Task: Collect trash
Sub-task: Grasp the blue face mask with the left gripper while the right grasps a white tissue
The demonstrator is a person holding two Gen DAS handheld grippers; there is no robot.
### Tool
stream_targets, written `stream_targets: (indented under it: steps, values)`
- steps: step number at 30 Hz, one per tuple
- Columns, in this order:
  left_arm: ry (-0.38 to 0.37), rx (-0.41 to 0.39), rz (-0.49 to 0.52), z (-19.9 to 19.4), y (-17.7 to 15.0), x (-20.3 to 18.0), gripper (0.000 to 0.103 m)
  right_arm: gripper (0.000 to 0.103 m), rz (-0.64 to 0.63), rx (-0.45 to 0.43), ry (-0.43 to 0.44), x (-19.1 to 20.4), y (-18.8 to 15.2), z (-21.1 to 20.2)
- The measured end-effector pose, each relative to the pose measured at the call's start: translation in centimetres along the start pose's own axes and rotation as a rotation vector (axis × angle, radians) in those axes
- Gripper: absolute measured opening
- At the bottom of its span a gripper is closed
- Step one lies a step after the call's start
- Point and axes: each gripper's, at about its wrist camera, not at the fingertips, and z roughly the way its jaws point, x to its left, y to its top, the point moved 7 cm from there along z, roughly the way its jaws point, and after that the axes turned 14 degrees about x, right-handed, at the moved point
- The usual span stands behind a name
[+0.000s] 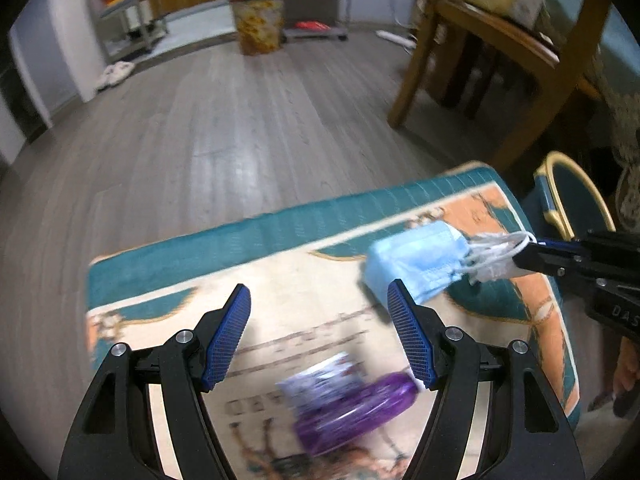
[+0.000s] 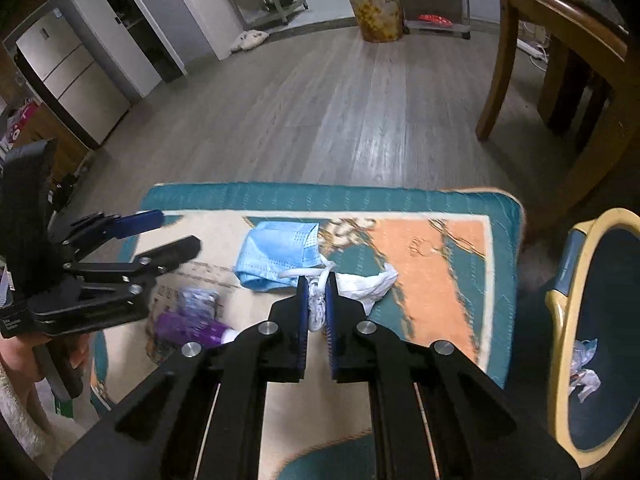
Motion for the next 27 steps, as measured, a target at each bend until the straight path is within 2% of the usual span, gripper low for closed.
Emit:
stream_targets:
  steps: [5, 7, 10, 11, 12, 13, 15, 22, 25, 26, 27]
  values:
    - [-0.008, 0.043, 0.108, 2.2, 0.7, -4.0, 0.071, 0.007, 0.023, 0.039, 0.022, -1.6, -0.7, 0.6]
    - [-0.009, 0.057, 0.131, 2.8, 0.9, -4.8, 0.066, 0.007, 0.025, 0.055, 0.016, -2.1, -1.1, 0.9]
    - [-0.017, 0.11, 0.165, 4.3, 1.1, -5.9, 0.044, 0.008, 0.029, 0.08, -0.001, -2.8, -1.5, 1.3]
    - [-0.028, 0.137, 0.174, 4.8, 1.0, -6.2, 0.03, 0.01, 0.027, 0.087, -0.006, -2.8, -1.7, 1.5]
    - [-0.033, 0.147, 0.177, 4.9, 0.9, -6.3, 0.027, 0.018, 0.022, 0.093, -0.018, -3.0, -1.8, 1.6]
    - [-0.027, 0.145, 0.184, 4.8, 0.9, -6.3, 0.026, 0.038, 0.019, 0.093, -0.031, -3.1, -1.8, 1.6]
    - [-0.019, 0.138, 0.171, 4.4, 1.1, -5.9, 0.025, 0.063, 0.016, 0.09, -0.05, -3.4, -1.9, 1.6]
    - [-0.045, 0.085, 0.023, 2.5, 1.9, -2.2, 0.024, 0.064, 0.065, 0.095, -0.041, -4.4, -1.7, 2.6]
    - [-0.035, 0.089, 0.016, 2.4, 1.9, -1.7, 0.024, 0.063, 0.079, 0.144, -0.07, -4.7, -2.2, 3.8]
    - [-0.03, 0.091, 0.018, 2.3, 1.8, -1.6, 0.024, 0.061, 0.083, 0.152, -0.071, -4.7, -2.3, 4.0]
    - [-0.028, 0.091, 0.02, 2.3, 1.7, -2.0, 0.024, 0.053, 0.077, 0.158, -0.081, -4.8, -2.4, 4.2]
